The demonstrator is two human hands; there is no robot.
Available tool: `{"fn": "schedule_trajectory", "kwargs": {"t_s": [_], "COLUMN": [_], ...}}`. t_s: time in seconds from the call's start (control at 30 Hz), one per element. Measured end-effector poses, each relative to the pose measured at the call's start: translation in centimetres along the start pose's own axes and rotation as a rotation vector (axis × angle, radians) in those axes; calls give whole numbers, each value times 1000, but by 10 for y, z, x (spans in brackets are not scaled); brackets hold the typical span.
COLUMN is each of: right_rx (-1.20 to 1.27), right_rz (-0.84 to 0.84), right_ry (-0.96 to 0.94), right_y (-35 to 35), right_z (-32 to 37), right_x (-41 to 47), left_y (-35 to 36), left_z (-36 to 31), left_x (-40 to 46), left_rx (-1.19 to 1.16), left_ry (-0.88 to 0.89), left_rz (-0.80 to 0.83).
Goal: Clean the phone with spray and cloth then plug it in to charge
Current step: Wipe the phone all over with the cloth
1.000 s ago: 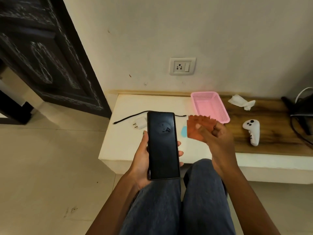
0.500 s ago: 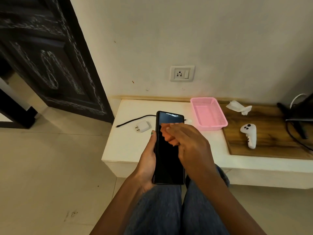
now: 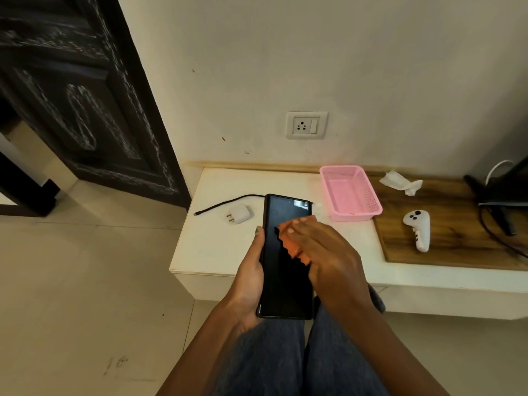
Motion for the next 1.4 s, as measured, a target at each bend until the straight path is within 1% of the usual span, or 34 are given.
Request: {"fn": "schedule_trajectory", "kwargs": {"t_s": [0.07,0.17,0.23,0.33,0.4,0.43,0.5,0.57,0.6,0.7,0.77,0.9,1.0,1.07,1.13,1.2,1.3,1.4], "right_rx": [-7,28,28,-10,22,42,31,44,52,-14,35,43,10,32,61,10,-22,-57], "right_rz": [18,-36,-62,-70,-50,-38,-54,-57,-42,-60,-46,-85,-55,-22,-42,-70,-66,-73], "right_ry": [-6,84,104,10,-37,-29,50,152,166,42,-3,97,72,50,124,204,184,139], "right_y": [-4,-16,-15,-5,-5,-7,-13,-14,-11,-3,-3,-13,-3,-3,-10,-16,-11,-13], "right_z": [-4,-20,-18,3,9,4,-15,-27,-23,3,3,-26,-8,-4,-20,-31,-13,0], "right_x": [-3,9,16,8,2,2,6,14,15,5,-1,12,11,5,3,8,16,20], "left_y": [-3,-6,-4,-6,-7,-9,-13,-10,-8,-8,-9,-8,-7,-8,-6,-4,1,0], "left_z": [1,9,13,7,5,5,8,10,9,6,7,18,17,13,12,12,12,11], "left_x": [-1,-2,-1,2,1,1,0,2,3,4,2,0,3,2,0,-1,2,6], "left_rx": [1,59,68,-7,-41,-25,39,70,73,15,-2,71,67,62,78,102,132,121], "left_ry": [7,-33,-51,-17,-8,-10,-24,-31,-27,-13,-13,-32,-15,3,3,3,18,56], "left_rz": [-2,-53,-59,-53,-25,-33,-79,-75,-67,-31,-18,-65,-71,-69,-55,-62,-66,-114]}}
Point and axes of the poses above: each hand's wrist, its own x-axis towards the middle knuckle, its own y-axis out of the palm, z = x × y, the point moved 8 cm from there along x, towards the middle knuckle
